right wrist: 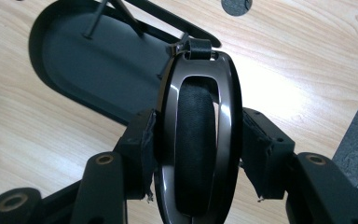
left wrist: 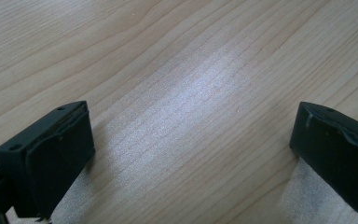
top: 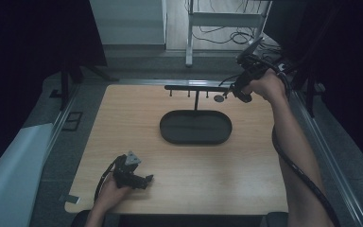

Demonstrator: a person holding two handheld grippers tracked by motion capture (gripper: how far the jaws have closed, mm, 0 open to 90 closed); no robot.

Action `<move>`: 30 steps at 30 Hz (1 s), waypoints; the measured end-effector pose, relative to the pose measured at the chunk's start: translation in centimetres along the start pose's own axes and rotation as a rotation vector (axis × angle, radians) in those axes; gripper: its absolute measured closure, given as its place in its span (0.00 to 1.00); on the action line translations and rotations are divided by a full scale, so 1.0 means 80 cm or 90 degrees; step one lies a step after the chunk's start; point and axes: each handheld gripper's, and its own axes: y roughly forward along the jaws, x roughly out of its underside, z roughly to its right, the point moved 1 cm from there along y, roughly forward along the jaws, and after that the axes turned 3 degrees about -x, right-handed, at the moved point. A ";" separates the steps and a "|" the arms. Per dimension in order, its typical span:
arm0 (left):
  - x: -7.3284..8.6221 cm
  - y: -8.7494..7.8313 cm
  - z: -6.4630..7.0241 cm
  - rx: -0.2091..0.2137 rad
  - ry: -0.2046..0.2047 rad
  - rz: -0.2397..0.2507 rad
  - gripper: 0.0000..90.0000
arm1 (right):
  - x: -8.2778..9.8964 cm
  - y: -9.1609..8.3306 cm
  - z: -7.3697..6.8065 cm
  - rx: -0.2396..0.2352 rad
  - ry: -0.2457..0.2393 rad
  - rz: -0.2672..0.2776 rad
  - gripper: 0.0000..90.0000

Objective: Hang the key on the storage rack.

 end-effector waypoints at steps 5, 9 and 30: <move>0.000 0.000 0.000 0.001 0.000 -0.001 0.00 | 0.006 0.011 0.011 0.006 0.009 -0.002 0.54; 0.000 0.000 0.000 0.001 0.000 -0.001 0.00 | 0.011 0.021 0.020 0.006 0.019 -0.004 0.54; 0.000 0.000 0.000 0.001 -0.002 0.001 0.00 | 0.032 0.089 0.041 -0.005 0.039 -0.010 0.54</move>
